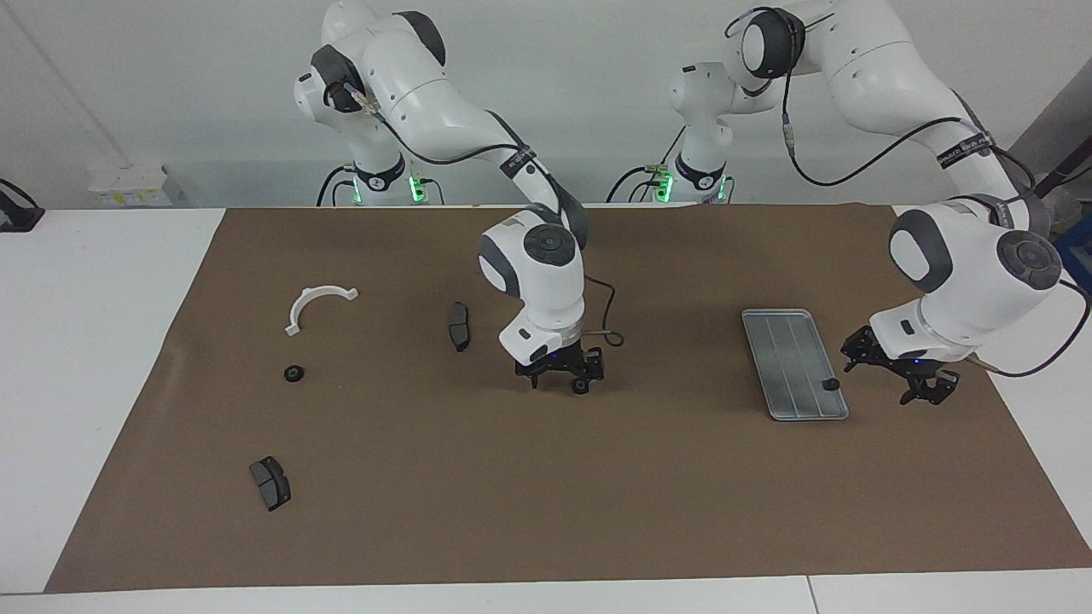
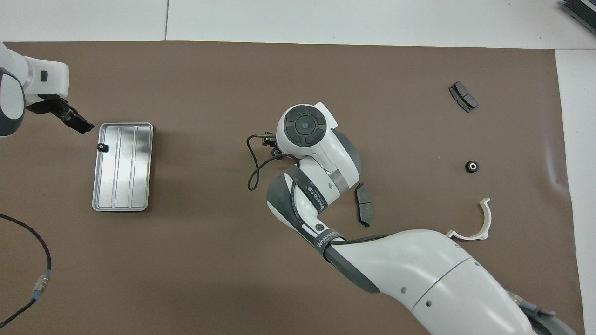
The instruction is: Place bearing gear from tray to pile
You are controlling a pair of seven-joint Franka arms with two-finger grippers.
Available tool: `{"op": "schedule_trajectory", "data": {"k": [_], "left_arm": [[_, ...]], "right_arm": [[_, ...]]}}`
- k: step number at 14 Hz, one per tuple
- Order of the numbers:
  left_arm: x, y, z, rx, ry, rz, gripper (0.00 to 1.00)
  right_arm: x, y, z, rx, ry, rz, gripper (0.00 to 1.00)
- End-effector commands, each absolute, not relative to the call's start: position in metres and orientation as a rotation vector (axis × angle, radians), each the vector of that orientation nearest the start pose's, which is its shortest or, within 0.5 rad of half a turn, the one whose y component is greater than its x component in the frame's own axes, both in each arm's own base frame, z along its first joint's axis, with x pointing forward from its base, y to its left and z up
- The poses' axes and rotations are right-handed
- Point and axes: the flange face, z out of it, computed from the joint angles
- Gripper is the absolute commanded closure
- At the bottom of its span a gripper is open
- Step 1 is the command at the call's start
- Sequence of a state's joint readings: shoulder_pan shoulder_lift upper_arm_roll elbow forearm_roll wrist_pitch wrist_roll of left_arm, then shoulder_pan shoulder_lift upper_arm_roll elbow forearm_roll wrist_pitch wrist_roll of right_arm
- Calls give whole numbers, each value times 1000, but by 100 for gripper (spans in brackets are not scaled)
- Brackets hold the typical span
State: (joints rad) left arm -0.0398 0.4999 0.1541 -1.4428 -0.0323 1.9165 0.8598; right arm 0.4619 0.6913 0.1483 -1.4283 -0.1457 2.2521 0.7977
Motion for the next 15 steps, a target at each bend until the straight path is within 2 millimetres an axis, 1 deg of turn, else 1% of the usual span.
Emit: {"op": "schedule_trajectory", "data": {"k": [1, 2, 3, 4, 5, 6, 8, 9, 10, 11, 12, 13, 14, 15], "left_arm": [[701, 46, 405, -2897, 1077, 47, 0], [701, 41, 405, -2889, 1099, 47, 0], [701, 40, 404, -2883, 1113, 50, 0], [700, 40, 405, -2845, 1159, 70, 0], [701, 41, 403, -2766, 1254, 100, 0], [702, 41, 402, -2658, 1391, 122, 0], [707, 49, 402, -2478, 1647, 82, 0], [705, 51, 395, -2448, 1699, 83, 0], [704, 51, 389, -2446, 1715, 99, 0], [703, 47, 375, -2445, 1737, 130, 0], [702, 46, 368, -2436, 1762, 148, 0], [700, 48, 363, -2404, 1819, 167, 0], [698, 50, 360, -2381, 1868, 188, 0], [694, 53, 353, -2376, 1891, 207, 0]], "right_arm": [[618, 416, 291, -3064, 208, -216, 5], [618, 416, 289, -3065, 208, -214, 8], [618, 416, 289, -3063, 207, -215, 15], [614, 423, 289, -3060, 191, -219, 23], [612, 426, 290, -3059, 183, -221, 32], [611, 427, 289, -3059, 183, -221, 38], [609, 434, 290, -3035, 170, -248, 38], [609, 435, 289, -3035, 168, -248, 37], [609, 435, 289, -3035, 170, -248, 38], [609, 435, 290, -3034, 166, -253, 38], [609, 435, 290, -3035, 166, -251, 41], [610, 434, 290, -3038, 167, -253, 51], [609, 433, 289, -3045, 165, -250, 67], [610, 432, 290, -3049, 166, -249, 80]]}}
